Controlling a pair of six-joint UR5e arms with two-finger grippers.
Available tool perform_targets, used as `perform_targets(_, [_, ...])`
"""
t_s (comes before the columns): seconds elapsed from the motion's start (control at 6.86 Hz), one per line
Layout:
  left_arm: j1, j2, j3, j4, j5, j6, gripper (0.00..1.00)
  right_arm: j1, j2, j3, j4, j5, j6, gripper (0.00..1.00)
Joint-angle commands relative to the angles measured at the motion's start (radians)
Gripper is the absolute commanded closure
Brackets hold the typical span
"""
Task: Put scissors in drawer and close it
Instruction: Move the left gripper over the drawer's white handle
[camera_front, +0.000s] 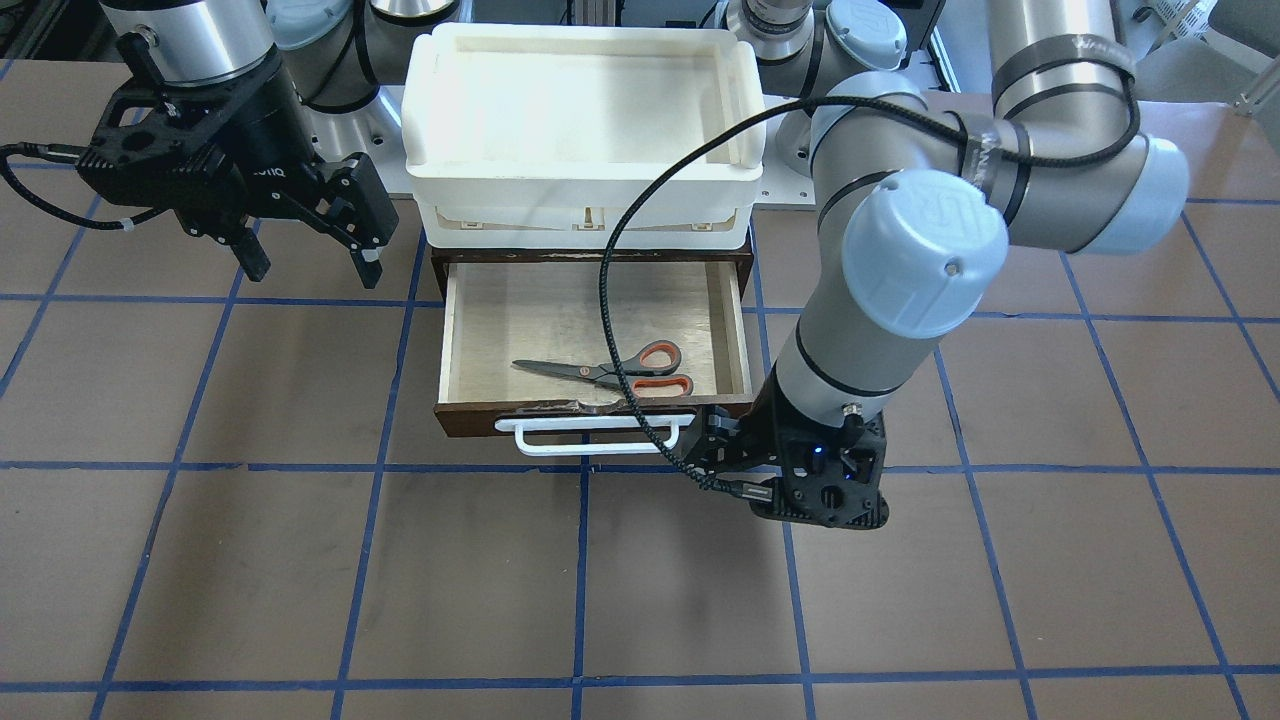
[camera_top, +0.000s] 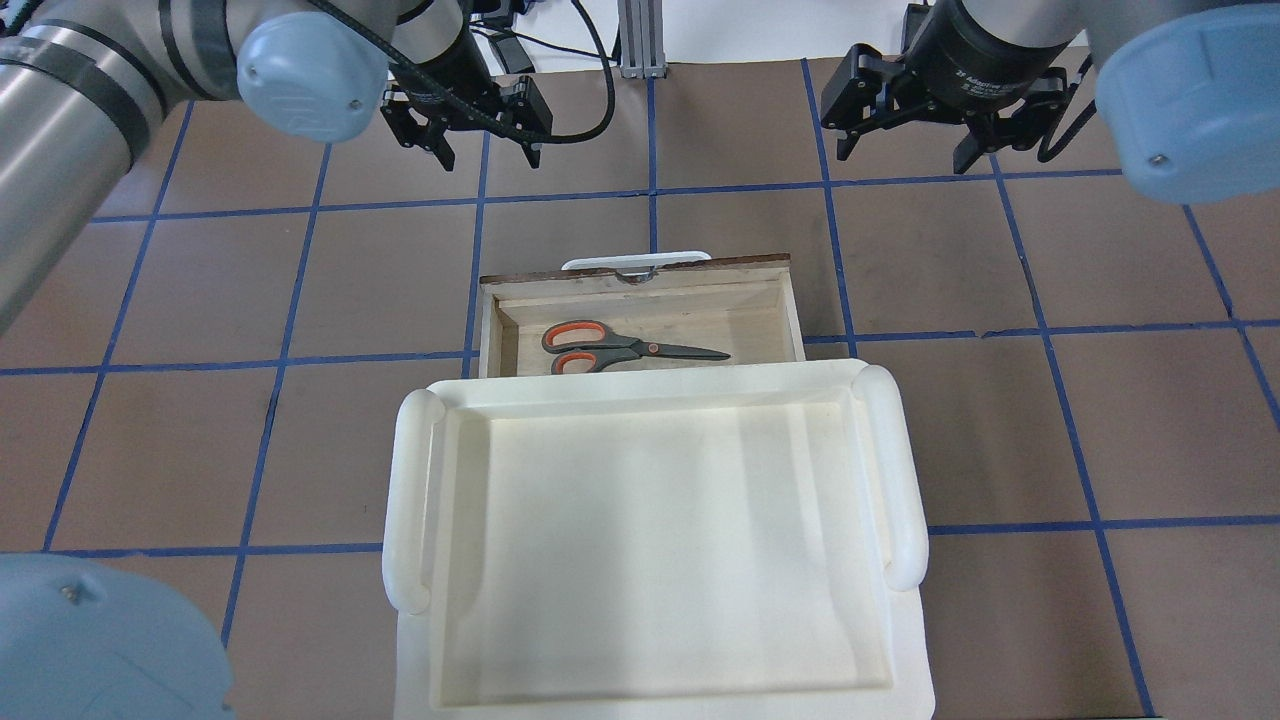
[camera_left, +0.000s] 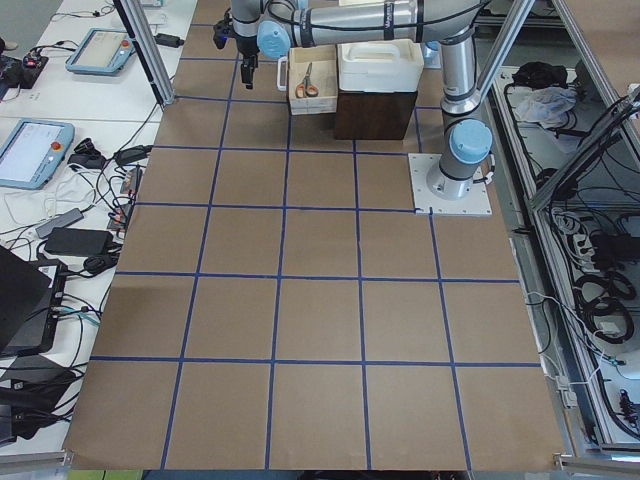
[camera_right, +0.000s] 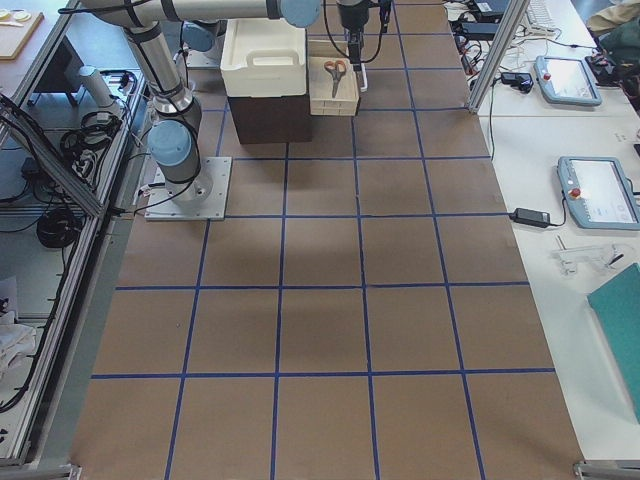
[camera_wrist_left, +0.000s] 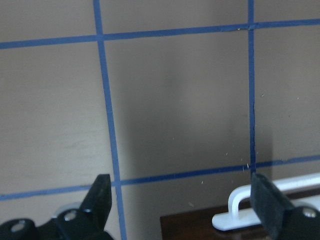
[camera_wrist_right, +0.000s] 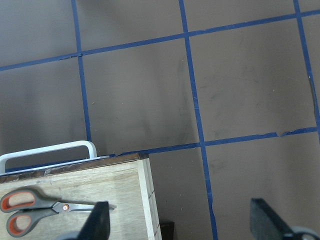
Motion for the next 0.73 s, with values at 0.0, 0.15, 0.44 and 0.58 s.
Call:
perform_targets(0.0, [-0.038,-0.078,0.003,0.047,0.000,-0.040,0.00,0.001,-0.011,0.006,0.004,0.002,0.000,0.00])
perform_targets(0.15, [-0.067,-0.099,0.004,0.047,0.000,-0.067,0.00,0.010,-0.014,0.011,0.009,0.014,0.044,0.00])
perform_targets(0.44, [-0.097,-0.126,0.003,0.023,0.001,-0.097,0.00,-0.005,-0.002,0.069,0.009,0.001,0.029,0.00])
perform_targets(0.58, [-0.102,-0.117,0.004,-0.028,0.001,-0.097,0.00,-0.005,-0.002,0.077,0.009,0.001,0.027,0.00])
